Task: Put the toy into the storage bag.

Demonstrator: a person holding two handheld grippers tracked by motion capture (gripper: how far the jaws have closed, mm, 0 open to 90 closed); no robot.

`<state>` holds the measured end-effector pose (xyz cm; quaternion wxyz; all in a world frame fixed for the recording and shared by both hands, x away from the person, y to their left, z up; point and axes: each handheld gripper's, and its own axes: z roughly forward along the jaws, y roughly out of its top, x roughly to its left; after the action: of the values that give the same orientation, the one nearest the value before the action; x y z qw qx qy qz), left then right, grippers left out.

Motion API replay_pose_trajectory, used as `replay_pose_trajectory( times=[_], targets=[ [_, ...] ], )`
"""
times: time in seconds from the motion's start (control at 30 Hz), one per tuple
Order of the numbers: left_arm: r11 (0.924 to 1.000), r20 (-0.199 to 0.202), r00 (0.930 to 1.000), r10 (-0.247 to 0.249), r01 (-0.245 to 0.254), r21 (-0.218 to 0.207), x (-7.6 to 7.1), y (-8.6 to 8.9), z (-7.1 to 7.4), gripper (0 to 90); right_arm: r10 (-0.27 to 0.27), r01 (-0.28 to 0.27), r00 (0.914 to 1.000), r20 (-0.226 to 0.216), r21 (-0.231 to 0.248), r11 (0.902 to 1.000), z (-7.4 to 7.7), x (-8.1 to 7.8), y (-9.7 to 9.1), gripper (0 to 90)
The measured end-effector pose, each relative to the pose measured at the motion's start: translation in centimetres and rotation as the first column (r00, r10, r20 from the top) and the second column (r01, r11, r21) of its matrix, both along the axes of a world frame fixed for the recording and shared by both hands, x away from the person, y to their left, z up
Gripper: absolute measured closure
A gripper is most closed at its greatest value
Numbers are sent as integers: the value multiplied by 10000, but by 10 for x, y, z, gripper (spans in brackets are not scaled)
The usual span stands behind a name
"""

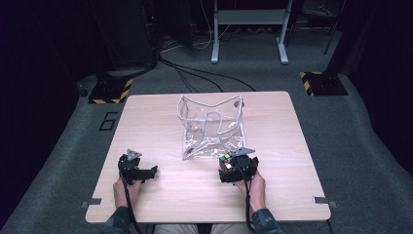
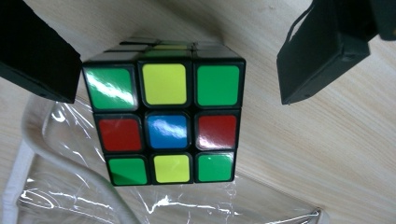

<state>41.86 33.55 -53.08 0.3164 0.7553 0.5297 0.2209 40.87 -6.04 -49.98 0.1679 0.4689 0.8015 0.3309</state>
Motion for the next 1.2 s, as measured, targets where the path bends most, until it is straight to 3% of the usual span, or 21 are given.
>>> replay_pose_trajectory(
  times=[0.23, 0.57, 1.2],
  targets=[
    [10000, -5, 10000, -16, 16, -3, 0, 0, 0, 6, -232, 235, 9994, 243, -111, 9997, -2, 2, 2, 36],
    [10000, -17, 10000, 15, -15, -49, 0, 0, 0, 6, -173, 176, 9993, 321, -85, 9998, -3, 2, -1, 327],
    [10000, -12, 10000, 22, -22, -59, 0, 0, 0, 6, -86, 88, 9993, 354, -71, 9999, 1, -4, -2, 334]
  ],
)
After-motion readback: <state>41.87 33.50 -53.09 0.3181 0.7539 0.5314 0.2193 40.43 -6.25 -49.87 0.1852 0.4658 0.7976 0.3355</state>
